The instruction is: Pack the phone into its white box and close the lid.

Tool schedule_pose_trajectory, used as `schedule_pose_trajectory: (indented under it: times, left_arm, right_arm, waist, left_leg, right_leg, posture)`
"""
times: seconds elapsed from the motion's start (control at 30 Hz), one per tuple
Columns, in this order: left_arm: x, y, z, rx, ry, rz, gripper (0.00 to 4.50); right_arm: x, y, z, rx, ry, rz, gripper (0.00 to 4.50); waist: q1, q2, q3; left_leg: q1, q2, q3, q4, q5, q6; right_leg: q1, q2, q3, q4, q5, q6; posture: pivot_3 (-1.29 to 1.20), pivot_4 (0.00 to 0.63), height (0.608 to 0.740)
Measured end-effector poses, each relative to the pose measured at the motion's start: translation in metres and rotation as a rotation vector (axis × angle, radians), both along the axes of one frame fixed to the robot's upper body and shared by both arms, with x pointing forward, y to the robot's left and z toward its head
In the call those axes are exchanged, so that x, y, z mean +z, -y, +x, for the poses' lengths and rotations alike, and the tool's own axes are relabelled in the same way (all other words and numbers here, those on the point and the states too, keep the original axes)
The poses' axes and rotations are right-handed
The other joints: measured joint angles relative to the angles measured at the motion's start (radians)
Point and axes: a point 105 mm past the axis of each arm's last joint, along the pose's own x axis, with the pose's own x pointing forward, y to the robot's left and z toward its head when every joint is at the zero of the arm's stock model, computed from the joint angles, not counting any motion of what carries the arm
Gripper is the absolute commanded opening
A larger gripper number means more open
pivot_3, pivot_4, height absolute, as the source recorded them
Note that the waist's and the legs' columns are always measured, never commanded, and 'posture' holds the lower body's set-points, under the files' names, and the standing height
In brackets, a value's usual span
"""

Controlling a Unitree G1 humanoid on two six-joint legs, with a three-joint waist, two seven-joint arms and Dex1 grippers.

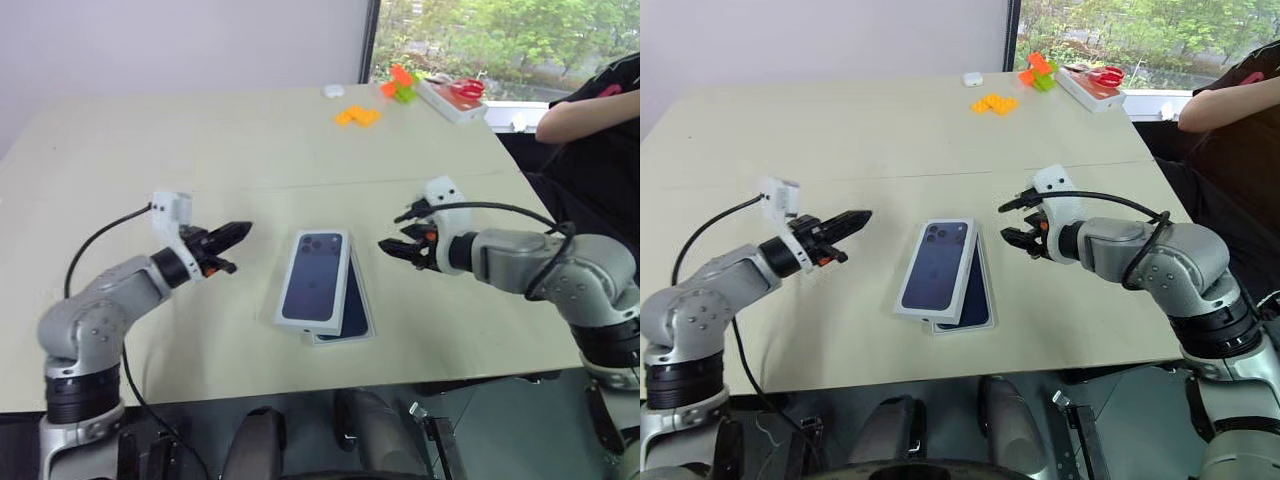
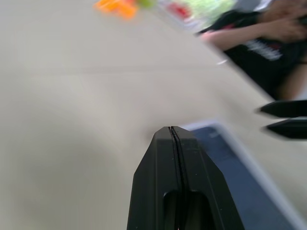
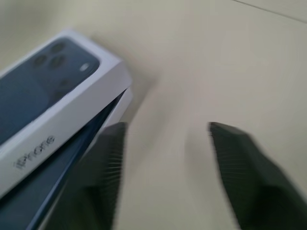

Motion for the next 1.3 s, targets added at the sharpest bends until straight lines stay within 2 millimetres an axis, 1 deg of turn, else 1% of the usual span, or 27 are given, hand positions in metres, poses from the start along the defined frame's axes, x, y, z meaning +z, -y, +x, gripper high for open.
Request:
schedule_pose_trajectory:
  times: [0.07, 0.1, 0.17, 0.27, 0.37, 0.57, 0.63, 0.73, 0.87, 1.03, 1.3]
  left_arm:
    - [-0.01, -0.002, -0.004, 0.003, -0.038, 0.054, 0.0]
    - [-0.013, -0.001, -0.006, -0.005, -0.046, 0.098, 0.0]
    - [-0.02, 0.005, -0.01, -0.04, -0.062, 0.182, 0.0]
    - [-0.032, 0.024, -0.016, -0.118, -0.081, 0.257, 0.0]
    - [-0.046, 0.04, -0.02, -0.178, -0.115, 0.307, 0.0]
    - [-0.056, 0.059, -0.026, -0.28, -0.126, 0.357, 0.0]
    - [-0.056, 0.064, -0.028, -0.308, -0.126, 0.35, 0.0]
    - [-0.051, 0.071, -0.033, -0.351, -0.107, 0.324, 0.0]
    - [-0.048, 0.079, -0.043, -0.42, -0.101, 0.29, 0.0]
    - [-0.047, 0.083, -0.051, -0.463, -0.115, 0.268, 0.0]
    - [-0.047, 0.083, -0.051, -0.469, -0.117, 0.27, 0.0]
  right_arm:
    - [-0.001, -0.005, -0.003, 0.054, 0.016, -0.031, 0.47]
    - [-0.003, -0.007, -0.005, 0.077, 0.021, -0.042, 0.06]
    - [-0.006, -0.011, -0.009, 0.126, 0.037, -0.086, 0.06]
    - [-0.015, -0.017, -0.014, 0.171, 0.045, -0.153, 0.06]
    - [-0.026, -0.024, -0.016, 0.195, 0.027, -0.17, 0.06]
    - [-0.031, -0.031, -0.018, 0.218, 0.018, -0.17, 0.06]
    - [-0.031, -0.035, -0.019, 0.233, 0.013, -0.163, 0.06]
    - [-0.031, -0.038, -0.024, 0.257, 0.01, -0.163, 0.06]
    - [-0.031, -0.035, -0.025, 0.253, 0.002, -0.165, 0.06]
    - [-0.029, -0.034, -0.029, 0.274, 0.001, -0.161, 0.06]
    - [-0.031, -0.031, -0.035, 0.291, -0.015, -0.164, 0.06]
  waist:
    - [0.002, 0.0, 0.0]
    - [0.006, 0.0, 0.0]
    - [0.01, 0.0, 0.0]
    - [0.019, 0.0, 0.0]
    - [0.023, 0.0, 0.0]
    - [0.024, 0.0, 0.0]
    - [0.023, 0.0, 0.0]
    - [0.025, 0.0, 0.0]
    - [0.024, 0.0, 0.0]
    - [0.024, 0.0, 0.0]
    - [0.024, 0.0, 0.0]
  left_leg:
    - [0.001, 0.0, 0.0, 0.001, 0.0, 0.0]
    - [0.001, -0.001, 0.0, 0.001, 0.0, 0.0]
    - [0.002, -0.001, 0.0, 0.001, 0.0, 0.0]
    - [0.002, -0.002, 0.001, 0.001, 0.0, 0.0]
    - [0.001, -0.002, 0.0, 0.001, 0.0, 0.0]
    - [0.001, -0.002, 0.0, 0.001, 0.0, 0.0]
    - [0.001, -0.002, 0.0, 0.001, 0.0, 0.0]
    - [0.001, -0.002, 0.0, 0.001, 0.0, 0.0]
    - [0.001, -0.002, 0.001, 0.001, 0.0, 0.0]
    - [0.001, -0.002, 0.0, 0.001, 0.0, 0.0]
    - [0.001, -0.002, 0.0, 0.001, 0.0, 0.0]
  right_leg:
    - [0.0, -0.001, 0.0, 0.0, 0.0, 0.0]
    - [0.0, -0.001, 0.0, 0.0, 0.0, -0.001]
    - [0.0, -0.002, 0.0, 0.0, 0.0, -0.001]
    - [0.0, -0.002, 0.0, 0.0, 0.0, -0.001]
    - [0.0, -0.002, 0.0, 0.0, 0.0, -0.001]
    - [0.0, -0.002, 0.0, 0.0, 0.0, -0.001]
    - [0.0, -0.002, 0.0, 0.0, 0.0, -0.001]
    - [0.0, -0.002, 0.0, 0.0, 0.0, -0.001]
    - [0.0, -0.002, 0.0, 0.0, 0.0, -0.001]
    - [0.0, -0.002, 0.0, 0.0, 0.0, -0.001]
    - [0.0, -0.002, 0.0, 0.0, 0.0, -0.001]
  posture:
    - [0.0, 0.15, 0.74]
    - [0.0, 0.15, 0.74]
    - [0.0, 0.15, 0.74]
    - [0.0, 0.15, 0.74]
    - [0.0, 0.15, 0.74]
    - [0.0, 0.15, 0.74]
    - [0.0, 0.15, 0.74]
    - [0.0, 0.15, 0.74]
    - [0.0, 0.15, 0.74]
    - [0.0, 0.15, 0.74]
    - [0.0, 0.15, 0.74]
